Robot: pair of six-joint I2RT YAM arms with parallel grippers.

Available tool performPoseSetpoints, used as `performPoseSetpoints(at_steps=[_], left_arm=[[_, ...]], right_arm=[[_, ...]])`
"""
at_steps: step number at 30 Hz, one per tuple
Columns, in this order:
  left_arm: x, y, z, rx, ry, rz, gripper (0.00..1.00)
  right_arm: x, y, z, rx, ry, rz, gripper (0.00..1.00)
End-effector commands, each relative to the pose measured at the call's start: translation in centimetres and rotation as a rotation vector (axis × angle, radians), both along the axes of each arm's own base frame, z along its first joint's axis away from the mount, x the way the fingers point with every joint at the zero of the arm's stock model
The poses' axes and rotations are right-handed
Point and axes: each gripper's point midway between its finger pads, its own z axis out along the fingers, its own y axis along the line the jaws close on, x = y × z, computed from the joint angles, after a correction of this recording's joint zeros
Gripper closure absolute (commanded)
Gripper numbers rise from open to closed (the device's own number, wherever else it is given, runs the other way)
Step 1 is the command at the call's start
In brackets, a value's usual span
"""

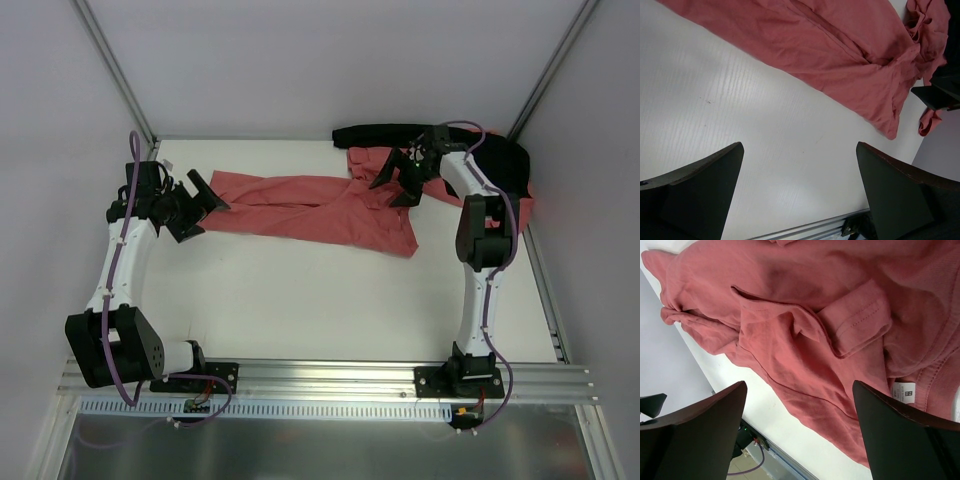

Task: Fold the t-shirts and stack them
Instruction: Fold the other side of the tshirt into a rectangle

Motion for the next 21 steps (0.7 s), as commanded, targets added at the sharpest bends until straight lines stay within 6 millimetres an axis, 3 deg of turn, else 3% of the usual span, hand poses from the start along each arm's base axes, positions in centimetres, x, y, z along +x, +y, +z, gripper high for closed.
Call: performPoseSetpoints(at_steps=[1, 3, 11, 21], left_arm=[[-0.3, -0.2, 0.9, 0.009, -0.017, -0.016, 0.01], [-0.4, -0.2, 0.8, 0.009, -0.013, -0.015, 0.01], [-0.3, 0.0, 1.0, 0.026, -0.012, -0.016, 0.01], [0.0, 0.2, 1.0, 0.040, -0.003, -0.027, 0.01]], right_arm=[[0.2, -0.1, -0.3, -0.016, -0.006, 0.010, 0.09], [0.3, -0.2, -0.9, -0.015, 0.008, 0.006, 0.13], [0.6, -0.3, -2.0, -0.023, 0.016, 0.001, 0.15], [2.2, -0.3, -2.2, -0.016, -0.003, -0.028, 0.17]])
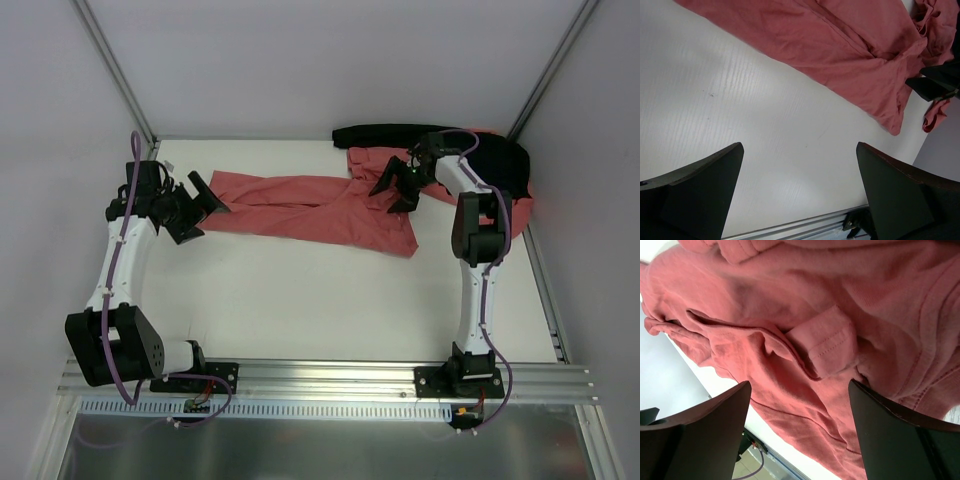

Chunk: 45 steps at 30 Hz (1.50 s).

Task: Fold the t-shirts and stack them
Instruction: Fold the other side of the tshirt into a rectangle

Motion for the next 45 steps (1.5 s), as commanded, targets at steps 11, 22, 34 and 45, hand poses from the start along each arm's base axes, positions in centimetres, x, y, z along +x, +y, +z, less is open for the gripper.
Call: performPoseSetpoints(at_steps=[11, 22, 34, 45], left_arm=[[1.6, 0.3, 1.2, 0.037, -0.031, -0.031, 0.01], [1.9, 0.6, 0.9, 0.051, -0.022, -0.043, 0.01], [2.4, 0.4, 0.8, 0.039, -0.023, -0.054, 0.01], [1.5, 0.2, 0.3, 0.034, -0.008, -0.057, 0.01]], right_arm=[[3.4, -0.1, 1.6, 0.013, -0.071, -0.050, 0.18], [5.2, 0.0, 1.1, 0.054, -0.081, -0.102, 1.00], [8.8, -1.2, 3.8, 0.067, -0.212, -0.172, 0.83], [10.0, -0.8, 4.2, 0.115, -0.263, -0.179, 0.01]])
